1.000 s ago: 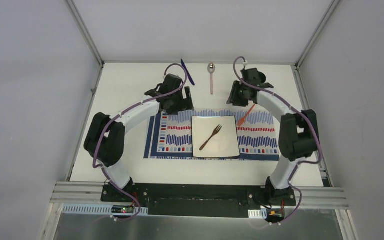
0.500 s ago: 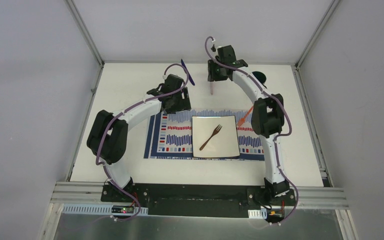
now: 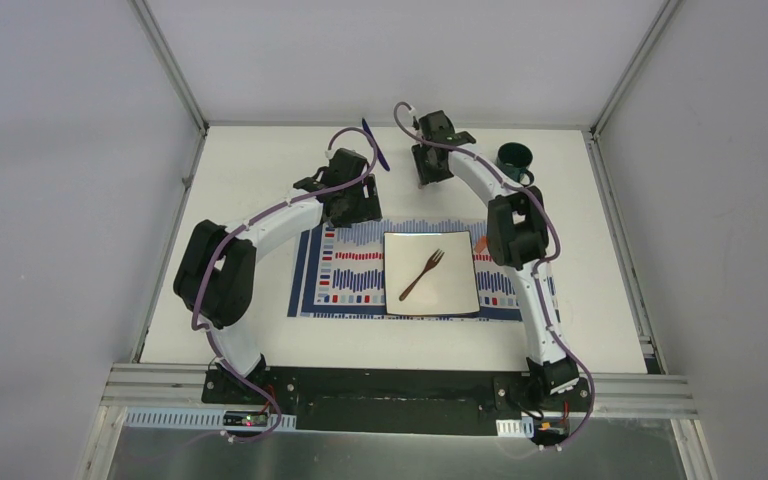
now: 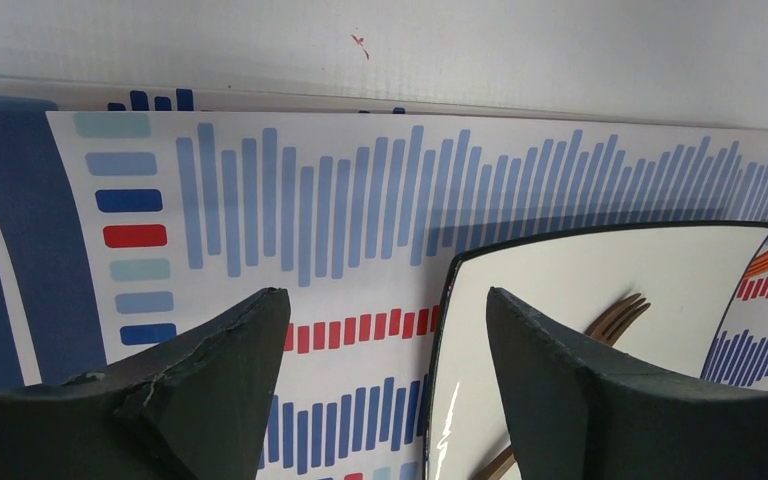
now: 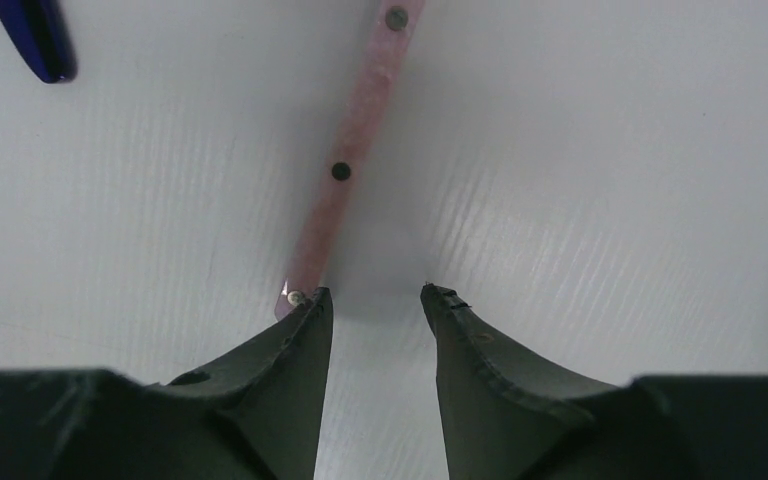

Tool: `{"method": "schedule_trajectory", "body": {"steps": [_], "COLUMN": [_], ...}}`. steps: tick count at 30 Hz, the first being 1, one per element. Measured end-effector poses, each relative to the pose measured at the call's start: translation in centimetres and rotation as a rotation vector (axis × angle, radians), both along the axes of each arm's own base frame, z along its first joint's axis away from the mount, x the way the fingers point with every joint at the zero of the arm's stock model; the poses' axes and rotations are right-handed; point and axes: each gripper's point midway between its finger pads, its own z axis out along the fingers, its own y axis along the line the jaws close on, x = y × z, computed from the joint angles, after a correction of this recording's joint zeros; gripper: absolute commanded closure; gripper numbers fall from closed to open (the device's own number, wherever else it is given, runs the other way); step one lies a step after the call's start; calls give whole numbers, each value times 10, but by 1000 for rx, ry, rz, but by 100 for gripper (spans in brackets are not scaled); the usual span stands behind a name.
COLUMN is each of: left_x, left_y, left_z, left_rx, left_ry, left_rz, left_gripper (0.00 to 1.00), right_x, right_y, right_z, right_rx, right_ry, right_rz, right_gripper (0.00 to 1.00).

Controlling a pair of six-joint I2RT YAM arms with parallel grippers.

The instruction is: Set the dinner table for one person

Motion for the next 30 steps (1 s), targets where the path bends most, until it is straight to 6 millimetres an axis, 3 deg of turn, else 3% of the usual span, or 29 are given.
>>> {"method": "schedule_trajectory", "body": {"steps": [16, 22, 30], "left_x": [-1, -1, -4], "left_y": [0, 0, -2], "left_z": [0, -1, -3], "left_rx": [0, -1, -7], "left_ry": [2, 2, 14], "left_rz": [-3, -3, -14], "left_gripper": [27, 27, 27], "right_x": [13, 3, 5], "right_y": [11, 8, 10], "right_z": [-2, -1, 11], "right_rx": [42, 80, 132], "right_ry": [-83, -127, -217], "right_rz": [-9, -30, -39], "right_gripper": [52, 52, 51]}}
